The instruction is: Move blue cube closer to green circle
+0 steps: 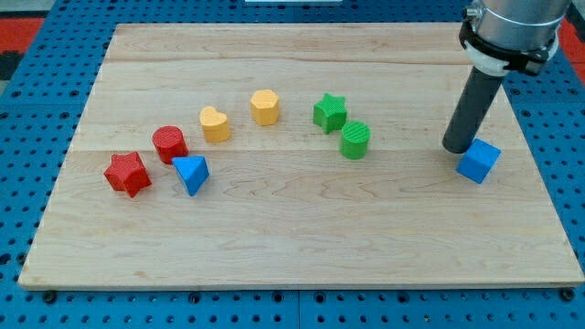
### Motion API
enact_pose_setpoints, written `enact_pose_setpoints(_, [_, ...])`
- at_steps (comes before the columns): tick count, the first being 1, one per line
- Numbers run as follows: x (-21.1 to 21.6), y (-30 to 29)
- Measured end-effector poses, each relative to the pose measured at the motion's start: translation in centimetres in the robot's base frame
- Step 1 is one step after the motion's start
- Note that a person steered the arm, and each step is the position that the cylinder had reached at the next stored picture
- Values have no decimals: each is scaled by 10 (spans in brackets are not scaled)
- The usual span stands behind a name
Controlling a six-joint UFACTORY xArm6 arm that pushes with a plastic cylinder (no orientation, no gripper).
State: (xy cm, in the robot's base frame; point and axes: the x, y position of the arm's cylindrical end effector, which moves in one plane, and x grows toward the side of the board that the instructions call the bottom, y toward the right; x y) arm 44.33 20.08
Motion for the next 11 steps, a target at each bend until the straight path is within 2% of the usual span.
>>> enact_pose_setpoints(1, [-7, 18])
enact_pose_setpoints(2, [-7, 76])
enact_pose_setpoints(3, [11, 134])
enact_pose_setpoints(4, [44, 116])
enact_pose_setpoints(5, [41, 87])
enact_pose_setpoints(7, [26, 76])
enact_pose_setpoints(10, [26, -15])
enact_pose_setpoints(11, [26, -28])
